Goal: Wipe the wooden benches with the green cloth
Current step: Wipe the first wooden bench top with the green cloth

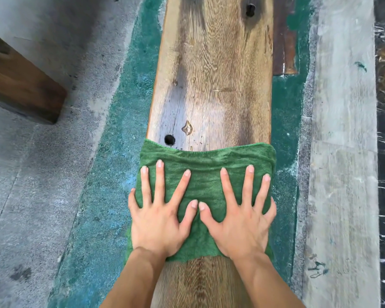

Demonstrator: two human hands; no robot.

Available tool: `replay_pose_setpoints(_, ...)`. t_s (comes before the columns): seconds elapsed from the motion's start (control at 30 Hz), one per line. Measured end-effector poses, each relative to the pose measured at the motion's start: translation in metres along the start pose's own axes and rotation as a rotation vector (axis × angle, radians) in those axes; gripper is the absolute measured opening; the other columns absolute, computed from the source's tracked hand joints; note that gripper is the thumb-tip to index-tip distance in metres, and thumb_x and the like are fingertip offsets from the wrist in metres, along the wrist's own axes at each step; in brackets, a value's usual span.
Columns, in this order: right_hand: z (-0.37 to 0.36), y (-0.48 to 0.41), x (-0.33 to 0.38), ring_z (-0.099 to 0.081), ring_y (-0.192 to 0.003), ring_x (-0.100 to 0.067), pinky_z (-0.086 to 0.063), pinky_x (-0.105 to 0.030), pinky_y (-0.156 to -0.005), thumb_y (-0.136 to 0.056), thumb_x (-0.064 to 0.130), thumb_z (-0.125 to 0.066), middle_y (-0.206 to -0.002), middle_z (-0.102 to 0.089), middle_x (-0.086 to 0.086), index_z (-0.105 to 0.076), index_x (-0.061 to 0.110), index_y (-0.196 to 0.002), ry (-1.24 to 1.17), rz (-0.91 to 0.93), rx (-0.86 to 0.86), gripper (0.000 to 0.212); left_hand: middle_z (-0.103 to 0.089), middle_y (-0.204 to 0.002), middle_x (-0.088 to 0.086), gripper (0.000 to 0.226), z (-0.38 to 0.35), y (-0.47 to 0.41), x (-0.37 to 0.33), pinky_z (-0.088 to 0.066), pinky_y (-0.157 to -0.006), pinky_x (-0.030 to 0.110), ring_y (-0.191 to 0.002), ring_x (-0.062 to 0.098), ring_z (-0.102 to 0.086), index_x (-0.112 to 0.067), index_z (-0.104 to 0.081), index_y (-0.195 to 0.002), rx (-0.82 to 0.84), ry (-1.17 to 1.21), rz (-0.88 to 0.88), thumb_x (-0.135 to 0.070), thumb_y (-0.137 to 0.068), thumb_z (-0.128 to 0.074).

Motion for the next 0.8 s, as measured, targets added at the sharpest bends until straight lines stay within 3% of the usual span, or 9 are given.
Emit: replay_pose_setpoints(0.8, 0.018, -0.114, 0.009, -0.002, -0.16, -0.046, -0.029, -0.074, -0.106, -0.09, 0.086, -0.025, -0.177, 0.001, -0.011, -0.014, 0.046, -0.166, 0.013, -0.073, -0.001, 0.087, 0.002, -0.176, 0.009, 0.071, 0.016, -0.119, -0.013, -0.029, -0.114, 0.072, -0.161, 0.039, 0.0, -0.05, -0.01, -0.164, -0.028, -0.004, 0.015, -0.07, -0.099, -0.03)
Point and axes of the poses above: each hand's wrist, its own y-axis away from the middle knuckle, its own z-axis out of the back of the hand, x = y × z, the point moved 2 cm from there along -y, towards the middle knuckle
